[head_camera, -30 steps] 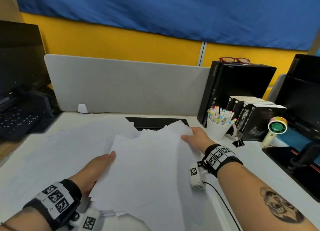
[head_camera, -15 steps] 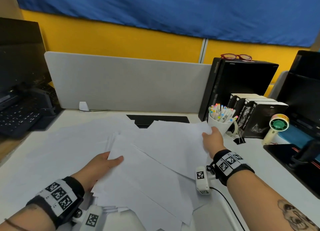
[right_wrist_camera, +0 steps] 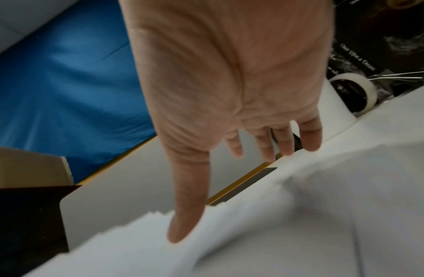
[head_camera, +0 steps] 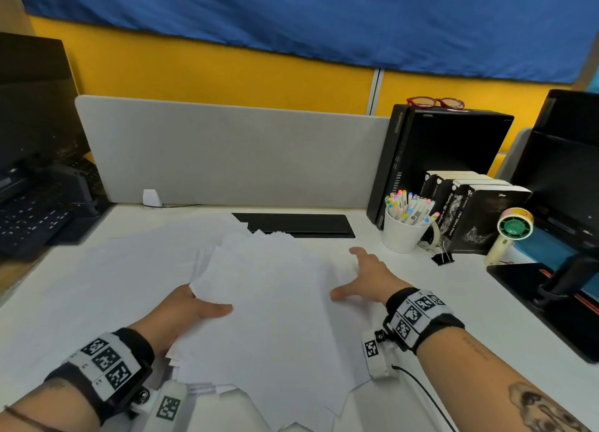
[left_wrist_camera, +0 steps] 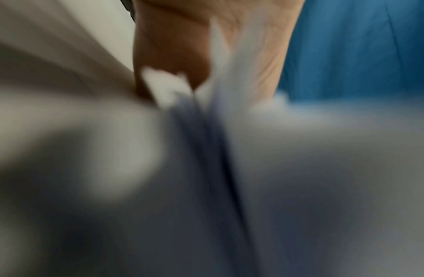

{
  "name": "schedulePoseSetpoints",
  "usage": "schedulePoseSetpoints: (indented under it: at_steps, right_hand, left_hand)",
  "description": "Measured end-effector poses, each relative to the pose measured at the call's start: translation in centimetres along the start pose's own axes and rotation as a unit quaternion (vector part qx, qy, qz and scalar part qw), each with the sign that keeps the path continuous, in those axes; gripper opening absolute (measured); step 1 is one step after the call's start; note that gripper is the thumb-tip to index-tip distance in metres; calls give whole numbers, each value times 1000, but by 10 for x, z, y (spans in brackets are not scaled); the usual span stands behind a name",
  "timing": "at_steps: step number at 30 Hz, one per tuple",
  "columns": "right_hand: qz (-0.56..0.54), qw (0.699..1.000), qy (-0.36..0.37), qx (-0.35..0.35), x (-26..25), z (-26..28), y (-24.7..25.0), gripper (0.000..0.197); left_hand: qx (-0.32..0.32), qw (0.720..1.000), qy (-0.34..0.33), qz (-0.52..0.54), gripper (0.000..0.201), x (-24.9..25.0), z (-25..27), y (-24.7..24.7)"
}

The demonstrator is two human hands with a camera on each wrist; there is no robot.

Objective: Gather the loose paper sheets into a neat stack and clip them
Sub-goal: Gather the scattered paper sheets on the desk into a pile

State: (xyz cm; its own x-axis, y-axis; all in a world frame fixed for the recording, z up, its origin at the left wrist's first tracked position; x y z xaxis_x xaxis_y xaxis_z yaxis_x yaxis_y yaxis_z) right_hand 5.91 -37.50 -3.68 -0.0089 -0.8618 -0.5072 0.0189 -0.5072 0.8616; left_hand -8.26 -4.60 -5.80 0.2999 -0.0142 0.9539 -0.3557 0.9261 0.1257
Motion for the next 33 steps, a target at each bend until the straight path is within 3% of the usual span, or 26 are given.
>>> schedulePoseSetpoints:
  at_steps: [3, 5, 7, 9, 11, 14, 16, 19, 22, 25, 30, 33]
  right_hand:
    - [-56, 998, -33, 14, -4, -4, 0, 151]
    - [-194, 977, -92, 19, -1, -4, 6, 155]
    - [-312, 945, -99, 20, 2, -3, 16, 146]
    - [-384, 920, -83, 14, 7, -3, 25, 139]
    - [-489, 868, -84, -19, 14, 2, 27, 131]
    - [-607, 782, -54, -132, 8, 27, 26, 89]
    - [-602, 785, -53, -139, 4, 36, 20, 67]
    - [-591, 801, -76, -67, 5, 32, 13, 52]
    - [-585, 805, -99, -11, 13, 26, 6, 50]
    - [-586, 800, -129, 0, 19, 24, -4, 48]
    - [-635, 757, -147, -30, 25, 23, -11, 54]
    - [-666, 734, -130, -44, 29, 25, -8, 56]
  left_hand:
    - [16, 999, -24, 27, 99, 1, 3, 2]
    - [30, 996, -46, 63, 92, 2, 2, 5]
    - [37, 992, -65, 101, 85, 11, 6, 9]
    - [44, 987, -95, 124, 98, 21, 5, 13]
    - [49, 981, -124, 141, 94, 34, 1, 15]
    - [67, 972, -161, 159, 81, 51, -3, 15]
    - [64, 971, -177, 146, 86, 58, -4, 12]
    - [48, 975, -195, 92, 72, 64, 0, 8]
    - [58, 974, -214, 53, 64, 68, 9, 0]
    - [71, 962, -263, 25, 62, 76, 29, -14]
    - [26, 916, -397, -46, 55, 92, 55, -27]
    - [13, 899, -436, -51, 53, 100, 63, -32]
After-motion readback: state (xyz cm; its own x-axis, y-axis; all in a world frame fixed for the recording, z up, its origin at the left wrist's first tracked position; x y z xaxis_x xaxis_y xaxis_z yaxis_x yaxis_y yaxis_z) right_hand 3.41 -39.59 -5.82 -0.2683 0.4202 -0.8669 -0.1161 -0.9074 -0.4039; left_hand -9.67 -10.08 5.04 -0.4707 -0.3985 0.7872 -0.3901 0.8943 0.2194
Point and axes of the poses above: each hand's wrist, its own z-axis away from the middle knuckle, its own y-axis out of the back of the hand, x = y × z, the point moved 3 cm from there along -z, towards the middle knuckle, and after that the axes turned 15 degrees about x, right-handed, at the moved point
